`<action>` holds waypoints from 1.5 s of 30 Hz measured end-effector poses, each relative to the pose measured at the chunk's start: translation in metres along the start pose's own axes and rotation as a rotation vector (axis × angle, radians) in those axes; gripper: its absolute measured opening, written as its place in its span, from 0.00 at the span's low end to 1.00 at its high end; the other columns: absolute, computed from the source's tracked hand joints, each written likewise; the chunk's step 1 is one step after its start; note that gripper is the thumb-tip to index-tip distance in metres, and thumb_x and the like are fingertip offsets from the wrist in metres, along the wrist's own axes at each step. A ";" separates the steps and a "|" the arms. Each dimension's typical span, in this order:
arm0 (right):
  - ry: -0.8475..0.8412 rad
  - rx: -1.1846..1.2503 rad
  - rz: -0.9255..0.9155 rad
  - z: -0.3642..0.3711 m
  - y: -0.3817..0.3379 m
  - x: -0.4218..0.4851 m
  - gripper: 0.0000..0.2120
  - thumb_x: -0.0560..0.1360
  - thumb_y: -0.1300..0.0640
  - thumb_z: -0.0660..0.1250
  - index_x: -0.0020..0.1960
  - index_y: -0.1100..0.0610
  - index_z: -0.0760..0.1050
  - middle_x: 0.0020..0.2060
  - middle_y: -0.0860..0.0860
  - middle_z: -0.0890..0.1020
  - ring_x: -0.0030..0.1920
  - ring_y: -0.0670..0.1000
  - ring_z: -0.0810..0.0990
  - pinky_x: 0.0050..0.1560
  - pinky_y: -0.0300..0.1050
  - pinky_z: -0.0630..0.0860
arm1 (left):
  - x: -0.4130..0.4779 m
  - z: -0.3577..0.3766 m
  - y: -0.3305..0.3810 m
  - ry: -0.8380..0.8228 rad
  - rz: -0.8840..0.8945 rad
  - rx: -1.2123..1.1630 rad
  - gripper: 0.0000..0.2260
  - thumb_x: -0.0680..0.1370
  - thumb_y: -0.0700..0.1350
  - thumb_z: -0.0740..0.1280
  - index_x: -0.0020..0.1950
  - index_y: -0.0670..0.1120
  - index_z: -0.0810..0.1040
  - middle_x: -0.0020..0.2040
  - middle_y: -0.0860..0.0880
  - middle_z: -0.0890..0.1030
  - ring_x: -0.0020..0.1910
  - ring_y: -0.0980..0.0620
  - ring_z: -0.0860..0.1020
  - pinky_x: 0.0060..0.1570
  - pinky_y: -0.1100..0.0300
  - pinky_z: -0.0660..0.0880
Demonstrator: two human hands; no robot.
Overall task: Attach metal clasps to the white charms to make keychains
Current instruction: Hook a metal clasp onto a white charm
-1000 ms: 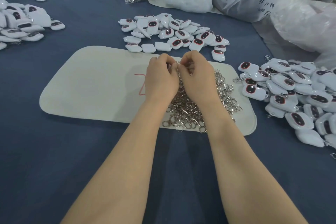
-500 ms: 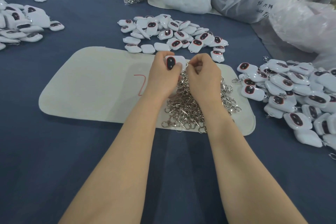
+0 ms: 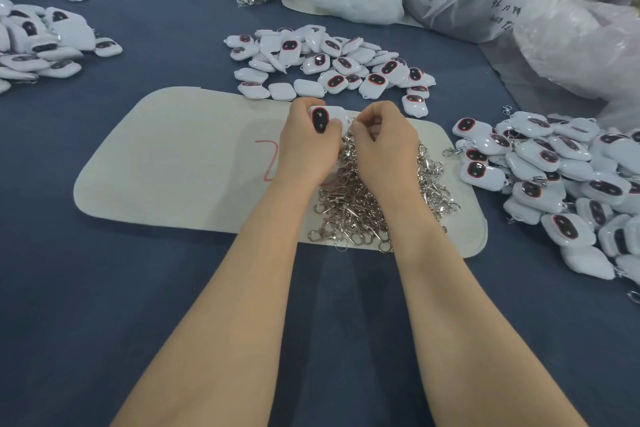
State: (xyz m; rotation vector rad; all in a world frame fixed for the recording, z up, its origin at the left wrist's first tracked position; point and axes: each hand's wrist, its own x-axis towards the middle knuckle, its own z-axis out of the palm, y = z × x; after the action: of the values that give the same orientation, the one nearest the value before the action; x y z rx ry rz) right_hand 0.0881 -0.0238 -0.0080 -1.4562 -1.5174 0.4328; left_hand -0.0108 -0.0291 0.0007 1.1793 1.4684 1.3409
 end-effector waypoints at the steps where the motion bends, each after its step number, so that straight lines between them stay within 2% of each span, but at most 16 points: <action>1: -0.007 -0.010 -0.003 0.000 0.000 0.000 0.05 0.76 0.63 0.64 0.45 0.54 0.71 0.39 0.47 0.76 0.37 0.43 0.72 0.38 0.31 0.67 | 0.000 0.000 0.000 0.007 0.000 0.014 0.10 0.76 0.39 0.64 0.54 0.49 0.68 0.46 0.45 0.79 0.45 0.44 0.80 0.55 0.46 0.76; 3: -0.021 -0.033 -0.015 0.001 -0.001 0.000 0.05 0.76 0.63 0.64 0.45 0.54 0.71 0.39 0.48 0.76 0.38 0.46 0.72 0.38 0.33 0.66 | 0.000 0.000 -0.001 0.023 0.007 0.035 0.09 0.76 0.40 0.64 0.53 0.50 0.68 0.48 0.45 0.79 0.49 0.41 0.80 0.55 0.46 0.75; 8: -0.040 -0.051 -0.055 0.003 -0.005 -0.002 0.06 0.76 0.64 0.64 0.45 0.54 0.70 0.40 0.50 0.76 0.41 0.49 0.73 0.41 0.35 0.66 | 0.001 -0.001 -0.002 0.051 0.008 -0.015 0.09 0.76 0.39 0.64 0.54 0.49 0.68 0.44 0.49 0.76 0.41 0.45 0.77 0.54 0.44 0.76; 16: 0.000 -0.025 0.009 0.002 -0.003 -0.001 0.05 0.76 0.63 0.63 0.46 0.54 0.71 0.42 0.51 0.78 0.42 0.49 0.75 0.40 0.33 0.66 | 0.000 0.000 0.001 0.049 0.048 0.007 0.09 0.75 0.40 0.64 0.53 0.49 0.69 0.41 0.51 0.76 0.41 0.47 0.76 0.53 0.45 0.76; 20: -0.012 -0.030 0.002 0.002 -0.003 -0.001 0.05 0.76 0.63 0.63 0.46 0.54 0.71 0.41 0.50 0.78 0.41 0.48 0.74 0.41 0.34 0.67 | 0.000 0.000 0.000 0.048 0.071 0.017 0.09 0.75 0.39 0.63 0.53 0.49 0.69 0.39 0.53 0.75 0.38 0.48 0.74 0.49 0.51 0.75; 24: -0.031 -0.054 -0.019 0.004 -0.004 -0.002 0.05 0.76 0.64 0.64 0.45 0.55 0.71 0.40 0.49 0.76 0.41 0.48 0.73 0.41 0.36 0.67 | 0.001 -0.001 -0.002 0.058 0.089 0.036 0.09 0.76 0.39 0.63 0.54 0.50 0.68 0.38 0.56 0.73 0.34 0.56 0.73 0.42 0.59 0.70; 29: -0.047 -0.075 -0.030 0.004 -0.004 -0.002 0.04 0.77 0.64 0.63 0.46 0.56 0.71 0.41 0.50 0.77 0.43 0.50 0.74 0.45 0.39 0.70 | 0.001 -0.001 -0.003 0.061 0.109 0.063 0.10 0.77 0.39 0.63 0.56 0.48 0.69 0.39 0.58 0.72 0.35 0.62 0.72 0.40 0.64 0.66; 40: -0.019 -0.041 0.014 0.004 -0.002 -0.002 0.04 0.77 0.64 0.63 0.46 0.56 0.70 0.42 0.51 0.77 0.44 0.50 0.75 0.43 0.37 0.68 | -0.001 0.001 -0.002 0.066 0.126 0.132 0.12 0.76 0.38 0.62 0.59 0.45 0.70 0.38 0.58 0.71 0.35 0.63 0.71 0.35 0.70 0.64; 45: -0.026 -0.043 0.013 0.005 -0.002 -0.003 0.05 0.77 0.64 0.63 0.46 0.55 0.70 0.42 0.50 0.77 0.43 0.49 0.74 0.41 0.33 0.65 | -0.001 0.002 -0.003 0.065 0.150 0.158 0.12 0.77 0.38 0.62 0.60 0.44 0.70 0.39 0.58 0.71 0.35 0.63 0.71 0.37 0.67 0.63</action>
State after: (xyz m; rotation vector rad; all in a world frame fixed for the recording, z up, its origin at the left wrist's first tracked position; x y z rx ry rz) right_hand 0.0828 -0.0247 -0.0100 -1.4998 -1.5468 0.4306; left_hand -0.0093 -0.0298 -0.0024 1.3818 1.5818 1.3958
